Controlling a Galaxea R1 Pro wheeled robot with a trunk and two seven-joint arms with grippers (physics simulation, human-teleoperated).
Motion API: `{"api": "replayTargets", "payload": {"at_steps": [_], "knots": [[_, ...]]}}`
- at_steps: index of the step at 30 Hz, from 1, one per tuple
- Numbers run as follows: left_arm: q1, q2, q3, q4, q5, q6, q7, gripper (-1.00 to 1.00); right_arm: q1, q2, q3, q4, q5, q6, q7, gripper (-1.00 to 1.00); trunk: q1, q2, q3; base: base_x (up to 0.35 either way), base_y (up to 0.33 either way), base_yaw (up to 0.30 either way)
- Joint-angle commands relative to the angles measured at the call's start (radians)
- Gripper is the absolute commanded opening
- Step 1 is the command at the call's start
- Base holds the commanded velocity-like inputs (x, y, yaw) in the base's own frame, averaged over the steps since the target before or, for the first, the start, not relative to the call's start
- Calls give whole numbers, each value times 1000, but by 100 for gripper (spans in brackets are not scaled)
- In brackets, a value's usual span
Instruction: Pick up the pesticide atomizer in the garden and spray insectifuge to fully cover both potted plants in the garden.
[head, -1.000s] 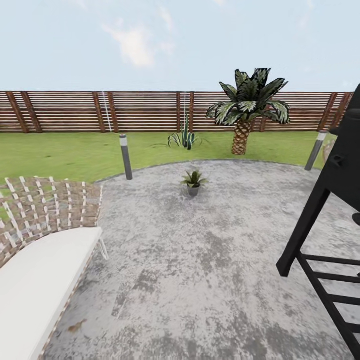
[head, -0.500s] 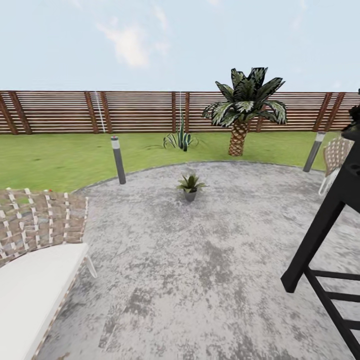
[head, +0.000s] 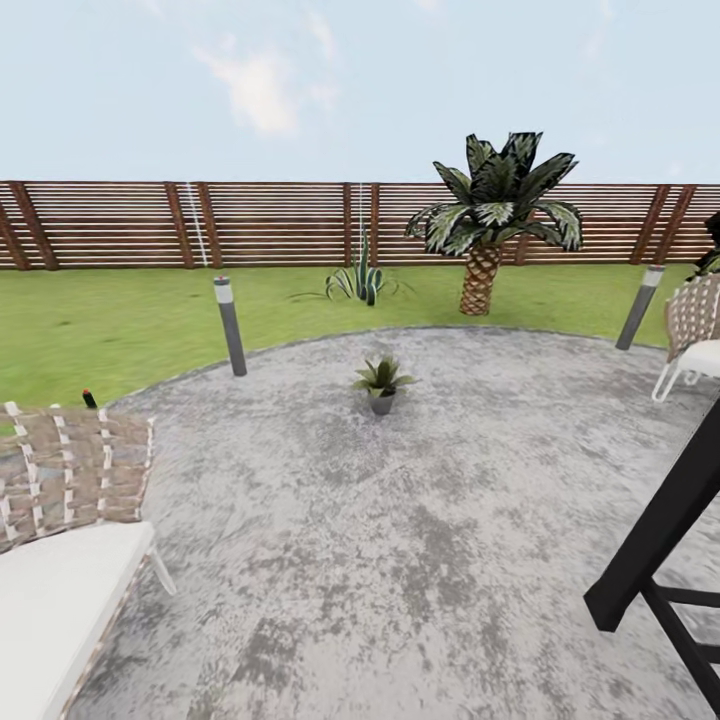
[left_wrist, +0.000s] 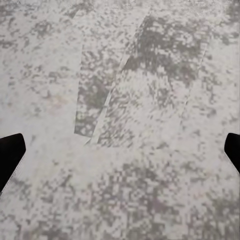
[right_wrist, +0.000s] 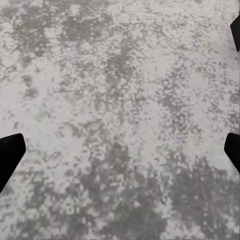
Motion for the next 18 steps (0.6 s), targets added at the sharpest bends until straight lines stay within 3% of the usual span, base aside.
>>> {"api": "replayTargets", "payload": {"at_steps": [1, 18], "knots": [[-1, 0, 5, 1, 7, -2, -9, 100, -1, 1, -4, 1, 10, -3, 0, 100, 0, 0, -1, 340, 0, 0], [-1, 0, 5, 1, 7, -2, -9, 100, -1, 2, -4, 1, 10, -3, 0, 100, 0, 0, -1, 340, 0, 0]]}}
